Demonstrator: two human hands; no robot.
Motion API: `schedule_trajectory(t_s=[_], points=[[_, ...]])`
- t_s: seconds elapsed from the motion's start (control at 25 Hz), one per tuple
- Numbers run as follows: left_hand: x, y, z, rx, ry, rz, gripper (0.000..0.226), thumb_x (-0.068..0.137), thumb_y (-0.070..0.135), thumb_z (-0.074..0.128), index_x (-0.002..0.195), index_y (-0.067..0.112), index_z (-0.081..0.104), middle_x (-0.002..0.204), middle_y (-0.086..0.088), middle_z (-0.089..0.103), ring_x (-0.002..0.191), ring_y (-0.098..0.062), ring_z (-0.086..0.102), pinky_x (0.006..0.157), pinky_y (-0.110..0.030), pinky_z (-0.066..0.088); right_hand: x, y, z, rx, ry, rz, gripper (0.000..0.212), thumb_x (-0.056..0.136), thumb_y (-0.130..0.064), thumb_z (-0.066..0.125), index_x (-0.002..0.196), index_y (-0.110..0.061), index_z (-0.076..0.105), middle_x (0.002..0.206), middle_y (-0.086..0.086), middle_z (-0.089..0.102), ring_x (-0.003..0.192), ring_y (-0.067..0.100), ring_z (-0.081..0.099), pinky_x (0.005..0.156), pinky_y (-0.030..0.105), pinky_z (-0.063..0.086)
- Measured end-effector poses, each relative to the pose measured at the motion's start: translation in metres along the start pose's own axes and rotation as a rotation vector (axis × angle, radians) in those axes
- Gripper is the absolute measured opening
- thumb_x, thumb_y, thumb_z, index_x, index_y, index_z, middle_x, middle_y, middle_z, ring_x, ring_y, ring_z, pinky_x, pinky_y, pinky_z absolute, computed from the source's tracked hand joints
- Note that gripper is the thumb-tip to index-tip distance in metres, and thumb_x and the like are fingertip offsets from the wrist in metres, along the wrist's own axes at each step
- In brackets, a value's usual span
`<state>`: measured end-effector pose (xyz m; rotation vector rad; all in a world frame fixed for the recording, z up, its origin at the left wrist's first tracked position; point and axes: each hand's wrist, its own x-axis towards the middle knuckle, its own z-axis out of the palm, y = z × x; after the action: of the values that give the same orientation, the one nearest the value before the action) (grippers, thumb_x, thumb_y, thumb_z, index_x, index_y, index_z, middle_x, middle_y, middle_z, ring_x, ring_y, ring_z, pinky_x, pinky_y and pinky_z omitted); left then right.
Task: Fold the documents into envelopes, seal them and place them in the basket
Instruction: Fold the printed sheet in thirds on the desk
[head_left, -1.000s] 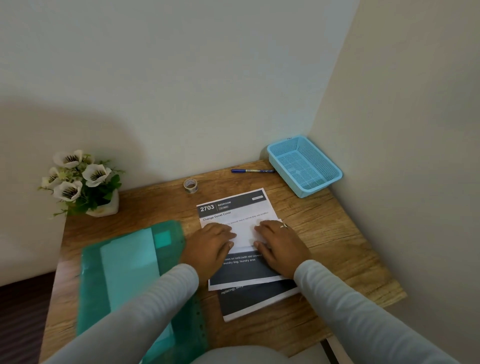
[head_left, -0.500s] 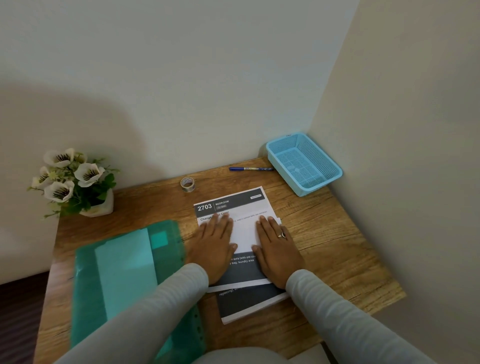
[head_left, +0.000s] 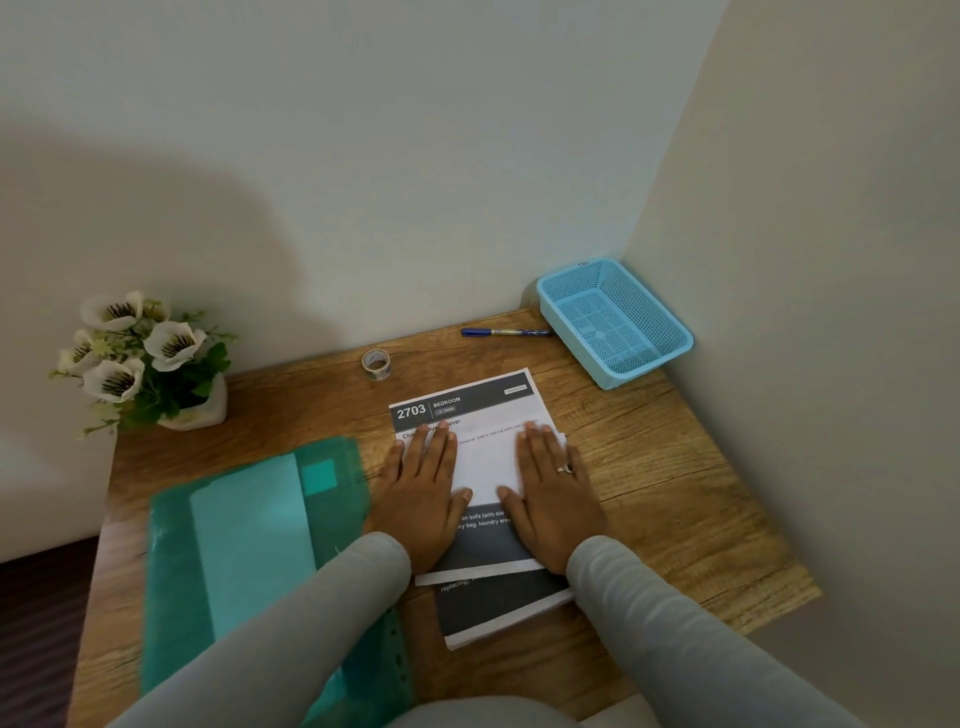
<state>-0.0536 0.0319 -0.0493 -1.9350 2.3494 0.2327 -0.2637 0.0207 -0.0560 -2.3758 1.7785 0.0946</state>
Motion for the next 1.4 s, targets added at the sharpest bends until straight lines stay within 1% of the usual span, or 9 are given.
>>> schedule_trajectory(t_s=[0.16, 0.36, 0.56, 0.64, 0.72, 0.84, 0.96, 1.16, 1.4], points=[[0.009, 0.022, -0.007, -0.023, 0.004, -0.032, 0.076, 0.104, 0.055, 0.019, 0.161, 0.013, -0.008, 0.169, -0.009, -0.011, 0.155, -0.030, -0.013, 0.126, -0.048, -0.001, -0.002, 0.022, -0.001, 0.005, -0.003, 0.089, 0.082, 0.100, -0.064, 0.009, 0.163, -0.014, -0.006, 0.172, 0.009, -0.009, 0.158, 0.027, -0.007, 0.128, 0.048, 0.000], [0.020, 0.041, -0.009, -0.010, -0.027, 0.103, 0.074, 0.105, 0.054, 0.021, 0.161, 0.016, -0.008, 0.169, -0.006, -0.016, 0.154, -0.027, -0.017, 0.125, -0.045, -0.007, -0.002, 0.020, 0.000, 0.019, -0.007, 0.089, 0.082, 0.100, -0.065, 0.008, 0.162, -0.015, -0.011, 0.171, 0.008, -0.013, 0.158, 0.025, -0.012, 0.127, 0.046, -0.005], [0.004, -0.013, -0.005, 0.024, -0.040, -0.042, 0.081, 0.098, 0.065, 0.007, 0.160, 0.017, -0.013, 0.169, -0.007, -0.013, 0.155, -0.029, -0.014, 0.127, -0.049, 0.000, -0.001, 0.022, 0.000, 0.030, -0.013, 0.085, 0.082, 0.101, -0.066, 0.011, 0.162, -0.016, -0.012, 0.171, 0.006, -0.014, 0.158, 0.025, -0.012, 0.127, 0.047, -0.003], [0.003, -0.020, -0.007, 0.013, -0.070, -0.068, 0.082, 0.099, 0.067, 0.011, 0.160, 0.017, -0.012, 0.169, -0.007, -0.013, 0.155, -0.029, -0.013, 0.127, -0.049, 0.000, -0.001, 0.023, 0.001, 0.029, -0.013, 0.082, 0.082, 0.101, -0.066, 0.011, 0.162, -0.016, -0.012, 0.171, 0.006, -0.013, 0.158, 0.025, -0.011, 0.127, 0.046, -0.004], [0.005, -0.019, -0.013, 0.022, -0.067, -0.042, 0.083, 0.100, 0.067, 0.019, 0.162, 0.017, -0.004, 0.170, -0.007, -0.005, 0.156, -0.031, -0.006, 0.126, -0.049, 0.002, -0.001, 0.023, 0.000, 0.029, -0.015, 0.085, 0.083, 0.101, -0.067, 0.011, 0.163, -0.017, -0.011, 0.171, 0.006, -0.013, 0.158, 0.026, -0.010, 0.127, 0.046, -0.004], [0.009, -0.021, -0.030, 0.038, -0.037, 0.054, 0.082, 0.097, 0.070, 0.033, 0.161, 0.022, 0.016, 0.165, -0.005, 0.020, 0.151, -0.030, 0.017, 0.123, -0.049, 0.015, 0.000, 0.022, -0.004, 0.032, -0.021, 0.080, 0.086, 0.100, -0.069, 0.012, 0.163, -0.015, -0.009, 0.171, 0.008, -0.011, 0.158, 0.027, -0.009, 0.127, 0.047, -0.004], [0.021, -0.023, -0.045, 0.007, -0.087, 0.054, 0.082, 0.089, 0.074, 0.050, 0.155, 0.030, 0.029, 0.158, 0.000, 0.034, 0.145, -0.028, 0.030, 0.120, -0.048, 0.025, 0.000, 0.020, -0.010, 0.039, -0.058, 0.080, 0.092, 0.096, -0.075, 0.013, 0.162, -0.016, -0.011, 0.171, 0.007, -0.014, 0.158, 0.027, -0.012, 0.127, 0.048, -0.005], [0.037, -0.021, -0.059, -0.057, -0.217, 0.030, 0.079, 0.078, 0.074, 0.065, 0.143, 0.035, 0.041, 0.157, 0.003, 0.039, 0.144, -0.026, 0.035, 0.118, -0.049, 0.028, 0.001, 0.021, -0.031, 0.107, -0.137, 0.057, 0.098, 0.093, -0.076, 0.037, 0.163, -0.020, -0.004, 0.172, 0.005, -0.012, 0.158, 0.027, -0.011, 0.127, 0.048, -0.002], [0.040, -0.016, -0.065, -0.182, -0.243, 0.000, 0.070, 0.073, 0.064, 0.079, 0.128, 0.035, 0.046, 0.144, 0.004, 0.050, 0.129, -0.022, 0.046, 0.103, -0.039, 0.046, 0.005, 0.027, -0.063, 0.238, -0.128, 0.059, 0.099, 0.085, -0.059, 0.071, 0.161, -0.028, 0.015, 0.167, 0.000, 0.022, 0.153, 0.026, 0.023, 0.125, 0.049, 0.021]])
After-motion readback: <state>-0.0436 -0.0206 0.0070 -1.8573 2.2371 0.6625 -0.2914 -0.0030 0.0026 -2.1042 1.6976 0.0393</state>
